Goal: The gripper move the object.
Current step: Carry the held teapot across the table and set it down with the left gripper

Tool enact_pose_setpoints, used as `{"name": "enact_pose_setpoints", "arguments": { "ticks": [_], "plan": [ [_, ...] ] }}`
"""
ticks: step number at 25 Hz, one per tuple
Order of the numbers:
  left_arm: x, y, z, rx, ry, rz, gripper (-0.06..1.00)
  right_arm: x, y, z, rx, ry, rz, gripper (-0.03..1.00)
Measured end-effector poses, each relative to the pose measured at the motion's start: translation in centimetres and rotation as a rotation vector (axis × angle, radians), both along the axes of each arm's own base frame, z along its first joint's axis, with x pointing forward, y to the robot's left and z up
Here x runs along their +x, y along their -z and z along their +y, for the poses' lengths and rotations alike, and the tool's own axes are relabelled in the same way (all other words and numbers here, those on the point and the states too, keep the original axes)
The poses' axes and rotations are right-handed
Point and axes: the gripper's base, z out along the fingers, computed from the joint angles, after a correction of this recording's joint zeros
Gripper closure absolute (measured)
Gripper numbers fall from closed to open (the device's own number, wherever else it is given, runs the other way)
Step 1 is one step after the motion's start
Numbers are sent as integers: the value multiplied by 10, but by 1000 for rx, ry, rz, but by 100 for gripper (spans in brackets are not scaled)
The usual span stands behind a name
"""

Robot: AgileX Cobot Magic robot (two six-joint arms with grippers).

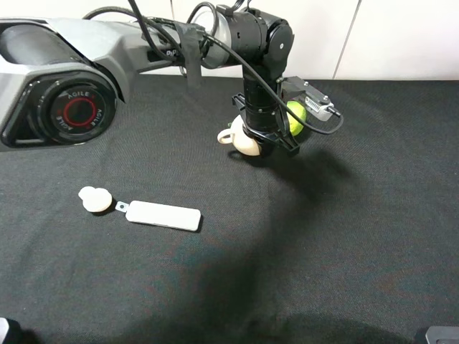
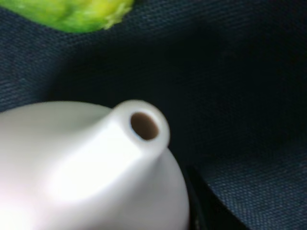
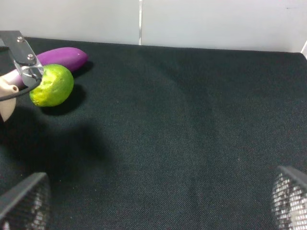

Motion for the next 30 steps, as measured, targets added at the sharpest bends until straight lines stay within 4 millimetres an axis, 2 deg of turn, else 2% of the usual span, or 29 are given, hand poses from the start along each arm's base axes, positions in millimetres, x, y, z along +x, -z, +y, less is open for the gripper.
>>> {"name": "enact_pose_setpoints", "arguments": {
  "ticks": [10,30],
  "plan": [
    [2,7,0,-1,2,-2,79,0,0,0,0,0,0,27],
    [2,6,-1,-3,5,-6,79,0,0,0,0,0,0,27]
  ]
}}
